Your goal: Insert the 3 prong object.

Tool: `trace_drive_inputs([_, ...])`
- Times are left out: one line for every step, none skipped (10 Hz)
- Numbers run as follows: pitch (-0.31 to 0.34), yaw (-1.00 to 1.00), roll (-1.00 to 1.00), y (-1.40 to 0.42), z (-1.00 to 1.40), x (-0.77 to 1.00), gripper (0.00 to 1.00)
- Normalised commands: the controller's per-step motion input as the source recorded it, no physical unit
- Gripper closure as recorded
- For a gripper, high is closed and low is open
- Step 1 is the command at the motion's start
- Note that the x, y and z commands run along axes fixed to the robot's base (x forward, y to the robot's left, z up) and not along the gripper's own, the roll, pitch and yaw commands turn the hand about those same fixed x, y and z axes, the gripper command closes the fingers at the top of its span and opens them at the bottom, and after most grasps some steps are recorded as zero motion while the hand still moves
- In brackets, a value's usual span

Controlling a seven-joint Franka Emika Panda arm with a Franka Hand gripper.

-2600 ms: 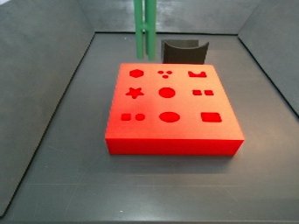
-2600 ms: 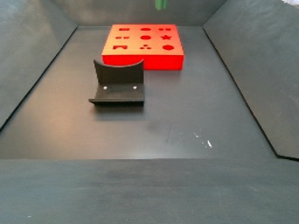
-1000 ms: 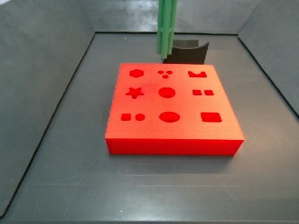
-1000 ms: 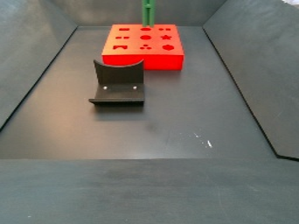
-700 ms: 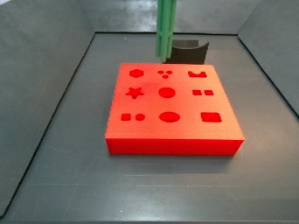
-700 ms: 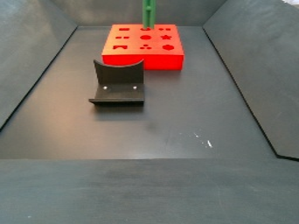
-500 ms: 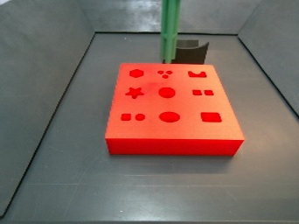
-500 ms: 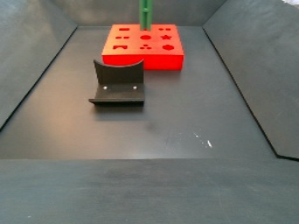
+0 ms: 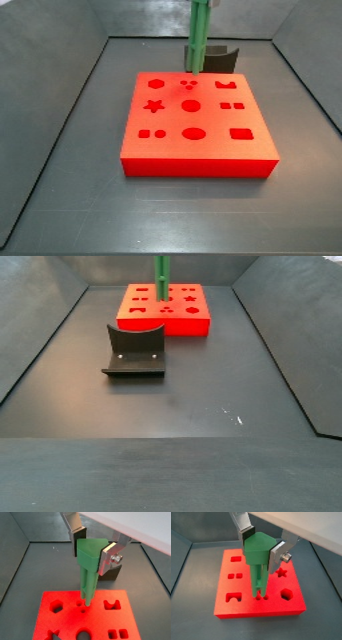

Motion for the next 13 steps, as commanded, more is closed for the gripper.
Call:
trace_drive_inputs([0.000, -0.12, 0.02, -0.09, -0.30, 0.00, 1.00])
trace_drive_inputs([0.037, -0.11, 0.05, 0.00, -0.31, 0.05, 1.00])
trace_drive_inputs([0.054, -0.10, 0.09, 0.00, -0.29, 0.01, 1.00])
trace_drive_inputs([0.049, -0.11, 0.06, 0.00, -0.21, 0.05, 1.00])
trace_drive_inputs([0.033, -0.11, 0.06, 0.00, -0.21, 0.01, 1.00])
trace_drive_inputs([0.046, -0.15, 0.04, 0.00, -0.17, 0.00, 1.00])
trace_drive_inputs([0.036, -0.11, 0.02, -0.02, -0.14, 0.00, 1.00])
trace_drive_inputs([0.006, -0.11, 0.01, 0.00, -0.17, 0.00, 1.00])
trace_drive_inputs([0.000, -0.03, 0.00, -0.05, -0.12, 0.01, 1.00])
trace_drive_inputs([0.000, 0.00, 0.00, -0.04, -0.13, 0.11, 1.00])
trace_drive_inputs([0.000, 0.00, 0.00, 0.00, -0.19, 0.10, 1.00])
trace_drive_inputs([0.000, 0.00, 0.00, 0.00, -0.17, 0.08, 1.00])
trace_drive_inputs([0.000, 0.00, -0.01, 0.00, 0.00, 0.07, 1.00])
